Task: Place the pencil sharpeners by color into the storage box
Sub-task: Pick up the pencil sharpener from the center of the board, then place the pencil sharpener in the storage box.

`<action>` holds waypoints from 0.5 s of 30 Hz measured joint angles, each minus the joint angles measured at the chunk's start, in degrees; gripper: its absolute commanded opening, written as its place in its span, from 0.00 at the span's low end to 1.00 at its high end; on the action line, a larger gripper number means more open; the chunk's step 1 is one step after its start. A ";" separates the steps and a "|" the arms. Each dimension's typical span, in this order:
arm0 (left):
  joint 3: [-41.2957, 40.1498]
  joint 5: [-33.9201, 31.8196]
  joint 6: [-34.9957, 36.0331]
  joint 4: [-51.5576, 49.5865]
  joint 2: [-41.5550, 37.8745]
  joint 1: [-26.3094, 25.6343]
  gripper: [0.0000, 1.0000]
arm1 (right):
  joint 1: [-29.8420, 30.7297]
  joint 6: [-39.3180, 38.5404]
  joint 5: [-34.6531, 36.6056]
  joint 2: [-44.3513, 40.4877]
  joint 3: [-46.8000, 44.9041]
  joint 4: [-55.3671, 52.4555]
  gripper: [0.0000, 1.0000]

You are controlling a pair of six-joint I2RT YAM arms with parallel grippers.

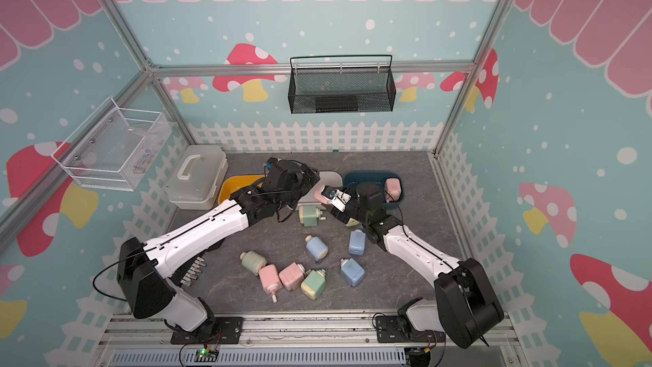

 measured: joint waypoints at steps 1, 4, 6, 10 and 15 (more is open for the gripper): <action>-2.43 1.18 1.90 2.69 -0.68 0.92 0.99 | -0.98 1.86 0.42 0.22 0.00 -0.09 0.00; -7.23 4.44 5.77 8.55 -1.09 3.69 0.98 | -4.28 7.48 0.96 0.46 0.00 -0.22 0.00; -8.59 5.35 7.96 9.46 -0.90 5.11 0.98 | -6.73 11.50 1.20 0.46 0.00 -0.63 0.00; -6.91 5.77 12.50 8.57 1.03 5.38 0.98 | -10.54 18.43 2.47 0.72 1.01 -4.07 0.00; -2.25 6.84 17.22 5.62 6.03 5.29 0.98 | -11.61 24.37 6.84 1.92 3.67 -7.21 0.00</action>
